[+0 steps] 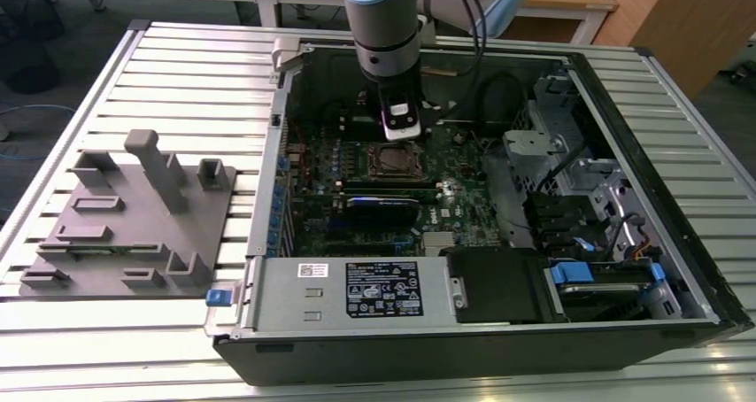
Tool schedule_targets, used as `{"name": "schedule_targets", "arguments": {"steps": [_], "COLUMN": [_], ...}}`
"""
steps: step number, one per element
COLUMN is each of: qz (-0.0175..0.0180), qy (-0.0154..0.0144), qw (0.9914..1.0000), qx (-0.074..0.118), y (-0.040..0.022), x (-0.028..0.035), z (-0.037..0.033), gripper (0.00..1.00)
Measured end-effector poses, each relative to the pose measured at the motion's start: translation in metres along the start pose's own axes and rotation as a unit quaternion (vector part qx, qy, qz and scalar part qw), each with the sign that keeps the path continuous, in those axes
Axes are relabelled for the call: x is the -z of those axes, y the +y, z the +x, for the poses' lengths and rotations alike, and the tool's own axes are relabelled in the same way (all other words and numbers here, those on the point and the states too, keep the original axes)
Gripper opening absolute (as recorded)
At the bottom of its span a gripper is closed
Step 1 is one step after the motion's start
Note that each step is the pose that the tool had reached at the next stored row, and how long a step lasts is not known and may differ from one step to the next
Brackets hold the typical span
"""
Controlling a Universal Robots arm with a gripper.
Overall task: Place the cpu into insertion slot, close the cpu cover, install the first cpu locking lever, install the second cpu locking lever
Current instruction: 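Install the first cpu locking lever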
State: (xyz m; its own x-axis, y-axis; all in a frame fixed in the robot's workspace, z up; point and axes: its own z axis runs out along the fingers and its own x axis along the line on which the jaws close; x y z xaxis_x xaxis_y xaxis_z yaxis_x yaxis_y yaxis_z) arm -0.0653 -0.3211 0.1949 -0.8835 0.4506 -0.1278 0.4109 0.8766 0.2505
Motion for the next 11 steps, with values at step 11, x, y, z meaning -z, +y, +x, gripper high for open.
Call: {"name": "schedule_targets", "arguments": {"steps": [11], "qz": [-0.0031], "qy": [0.0014], "qw": [0.99999], "qx": [-0.001], "y": [0.0031], "x": [0.0032], "z": [0.0006], "gripper": [0.11]}}
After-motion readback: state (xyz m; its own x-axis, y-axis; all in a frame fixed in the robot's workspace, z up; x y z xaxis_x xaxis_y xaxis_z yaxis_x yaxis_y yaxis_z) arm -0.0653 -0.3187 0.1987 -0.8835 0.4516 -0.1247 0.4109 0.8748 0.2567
